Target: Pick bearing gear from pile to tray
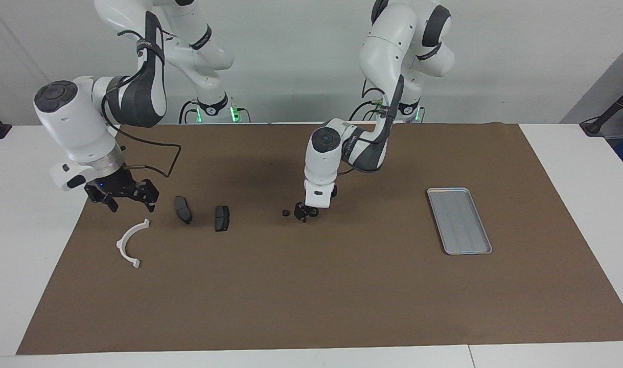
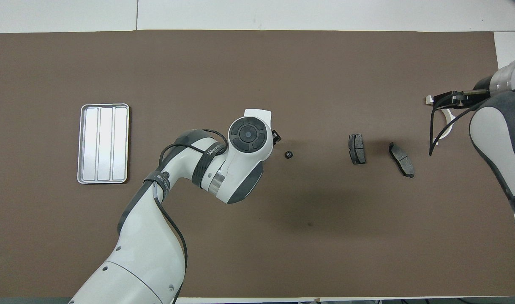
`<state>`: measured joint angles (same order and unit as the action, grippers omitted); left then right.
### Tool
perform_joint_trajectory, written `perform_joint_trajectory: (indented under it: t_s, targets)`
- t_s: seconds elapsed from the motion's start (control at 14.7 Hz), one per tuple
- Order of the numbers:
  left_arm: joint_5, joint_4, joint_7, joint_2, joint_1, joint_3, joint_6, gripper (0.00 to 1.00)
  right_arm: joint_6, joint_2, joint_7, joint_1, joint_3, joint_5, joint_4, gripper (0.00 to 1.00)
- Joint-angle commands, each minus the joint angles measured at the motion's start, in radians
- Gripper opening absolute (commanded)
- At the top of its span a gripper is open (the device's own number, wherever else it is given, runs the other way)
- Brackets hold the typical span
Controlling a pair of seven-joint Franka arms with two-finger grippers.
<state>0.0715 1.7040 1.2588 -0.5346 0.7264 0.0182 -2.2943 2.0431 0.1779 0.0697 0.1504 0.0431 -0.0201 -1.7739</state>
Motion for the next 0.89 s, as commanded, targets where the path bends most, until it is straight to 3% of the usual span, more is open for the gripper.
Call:
perform_joint_trajectory:
  t_s: [0.0,0.82]
  targets:
    - [0.014,-0.027,0.039,-0.011,0.024,0.019,0.027,1.0,-0.006,-0.024,0.028,0.012,0.009,-0.001,-0.024,1.0]
    - [0.01,0.003,0.065,-0.013,0.045,0.02,0.012,0.82,-0.006,-0.024,0.028,0.014,0.009,-0.001,-0.024,1.0]
